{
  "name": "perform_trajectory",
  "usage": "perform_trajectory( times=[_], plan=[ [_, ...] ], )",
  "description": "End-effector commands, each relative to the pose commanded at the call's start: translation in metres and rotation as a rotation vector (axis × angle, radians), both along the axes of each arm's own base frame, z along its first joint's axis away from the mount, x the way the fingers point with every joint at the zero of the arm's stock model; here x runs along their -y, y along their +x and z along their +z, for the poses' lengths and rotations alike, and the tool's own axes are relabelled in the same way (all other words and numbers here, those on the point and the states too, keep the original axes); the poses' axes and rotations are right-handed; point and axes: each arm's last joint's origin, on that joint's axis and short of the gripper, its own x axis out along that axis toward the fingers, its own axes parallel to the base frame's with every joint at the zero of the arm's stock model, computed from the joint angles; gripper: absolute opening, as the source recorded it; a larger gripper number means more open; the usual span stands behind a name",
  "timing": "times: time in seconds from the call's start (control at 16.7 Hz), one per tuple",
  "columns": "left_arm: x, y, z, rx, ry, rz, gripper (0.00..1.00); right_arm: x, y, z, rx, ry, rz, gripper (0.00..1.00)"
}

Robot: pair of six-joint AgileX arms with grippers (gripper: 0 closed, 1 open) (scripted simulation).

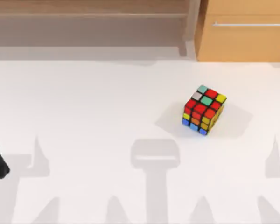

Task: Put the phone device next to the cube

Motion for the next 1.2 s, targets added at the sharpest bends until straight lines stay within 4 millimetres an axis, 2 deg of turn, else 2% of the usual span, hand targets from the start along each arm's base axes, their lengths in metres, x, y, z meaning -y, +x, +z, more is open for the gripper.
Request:
perform_trajectory(
  times=[0.24, 0.48, 0.6, 0.78, 1.02, 1.2],
  plan=[
    [-0.002, 0.000, 0.005, -0.026, 0.016, 0.018, 1.00, 0.000, 0.000, 0.000, 0.000, 0.000, 0.000, 1.00],
    [-0.012, 0.007, 0.026, -0.191, 0.088, 0.094, 1.00, 0.000, 0.000, 0.000, 0.000, 0.000, 0.000, 1.00],
    [-0.020, 0.018, 0.038, -0.339, 0.126, 0.136, 1.00, 0.000, 0.000, 0.000, 0.000, 0.000, 0.000, 1.00],
    [-0.041, 0.044, 0.045, -0.637, 0.156, 0.177, 1.00, 0.000, 0.000, 0.000, 0.000, 0.000, 0.000, 1.00],
    [-0.080, 0.082, 0.035, -1.047, 0.131, 0.172, 1.00, 0.000, 0.000, 0.000, 0.000, 0.000, 0.000, 1.00],
    [-0.113, 0.102, 0.021, -1.282, 0.082, 0.136, 1.00, 0.000, 0.000, 0.000, 0.000, 0.000, 0.000, 1.00]
  ],
)
